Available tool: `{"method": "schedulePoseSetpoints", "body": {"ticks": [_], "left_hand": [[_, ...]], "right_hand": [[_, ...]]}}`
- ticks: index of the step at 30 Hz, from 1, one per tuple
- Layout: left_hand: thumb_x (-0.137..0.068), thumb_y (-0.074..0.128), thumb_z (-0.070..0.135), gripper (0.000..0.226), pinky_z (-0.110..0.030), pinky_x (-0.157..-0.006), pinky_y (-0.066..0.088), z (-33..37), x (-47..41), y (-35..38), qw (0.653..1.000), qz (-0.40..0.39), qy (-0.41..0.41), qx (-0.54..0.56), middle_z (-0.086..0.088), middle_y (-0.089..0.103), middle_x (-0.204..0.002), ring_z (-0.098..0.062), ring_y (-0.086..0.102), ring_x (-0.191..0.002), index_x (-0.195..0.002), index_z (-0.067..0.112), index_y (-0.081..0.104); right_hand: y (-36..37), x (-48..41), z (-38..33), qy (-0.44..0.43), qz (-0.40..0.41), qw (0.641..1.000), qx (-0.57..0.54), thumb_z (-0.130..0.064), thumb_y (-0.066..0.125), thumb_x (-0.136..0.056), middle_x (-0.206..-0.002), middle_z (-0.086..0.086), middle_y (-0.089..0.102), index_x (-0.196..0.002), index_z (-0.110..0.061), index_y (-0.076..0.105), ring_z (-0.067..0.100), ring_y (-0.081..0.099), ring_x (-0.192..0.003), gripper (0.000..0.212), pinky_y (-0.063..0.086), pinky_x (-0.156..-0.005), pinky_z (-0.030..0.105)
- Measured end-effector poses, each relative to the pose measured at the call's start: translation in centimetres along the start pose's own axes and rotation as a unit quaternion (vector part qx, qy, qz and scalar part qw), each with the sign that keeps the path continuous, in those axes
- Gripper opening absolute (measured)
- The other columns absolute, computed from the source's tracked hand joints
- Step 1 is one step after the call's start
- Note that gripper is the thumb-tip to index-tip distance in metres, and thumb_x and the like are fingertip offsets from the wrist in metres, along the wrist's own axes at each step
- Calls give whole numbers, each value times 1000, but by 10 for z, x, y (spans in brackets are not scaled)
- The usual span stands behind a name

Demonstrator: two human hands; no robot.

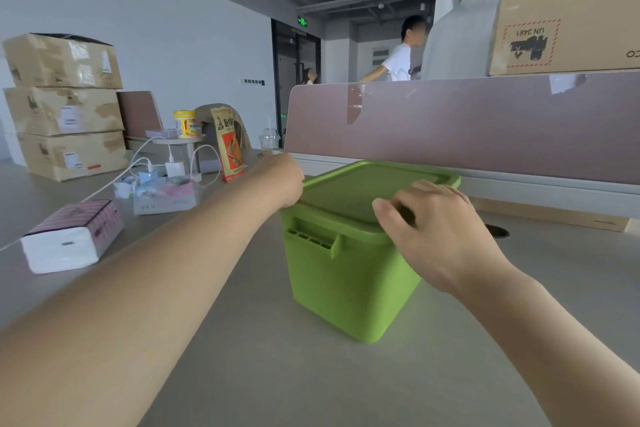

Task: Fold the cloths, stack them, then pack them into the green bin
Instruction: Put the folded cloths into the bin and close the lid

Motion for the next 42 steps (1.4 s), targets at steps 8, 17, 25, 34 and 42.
{"method": "schedulePoseSetpoints", "body": {"ticks": [8,17,25,34,42], "left_hand": [[-103,23,37,53,-32,-58,31,42,35,13,993,-29,88,-70,-27,55,-98,-33,57,-85,-107,-3,58],[-95,28,58,55,-29,-115,18,44,43,20,963,-161,216,-29,16,28,-154,-12,25,-142,-145,37,33],[-98,10,56,69,-43,-118,10,74,54,37,960,-194,144,-139,-6,5,-161,-24,7,-147,-152,14,9],[-90,23,67,73,-44,-113,23,70,47,38,973,-166,145,-70,-1,14,-158,-28,20,-143,-149,25,24],[-93,12,59,60,-54,-115,-6,69,37,43,974,-154,123,-114,-4,-8,-161,-28,-10,-147,-150,39,12]], "right_hand": [[-23,8,-36,-44,-15,999,-6,-35,46,-91,-55,8,48,-53,-8,48,30,46,-58,47,34,-49,31],[-50,-4,27,101,-54,993,-8,-33,48,-94,-118,2,68,-117,-24,65,23,60,-94,30,41,-74,29],[-14,4,36,53,-322,922,207,-15,20,-103,-162,0,-8,-152,-30,4,34,0,-149,54,14,-119,50],[-10,7,42,75,-340,911,222,-36,15,-100,-163,2,-2,-152,-30,7,35,-1,-148,53,12,-117,55],[-21,1,33,132,-290,930,185,-39,25,-98,-141,12,44,-130,-16,44,34,44,-124,44,39,-98,42]]}}
Point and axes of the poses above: each hand's wrist, its own x-axis away from the middle knuckle, its own y-axis out of the palm, z = x × y, the point moved 6 cm from there along -x, towards the middle knuckle
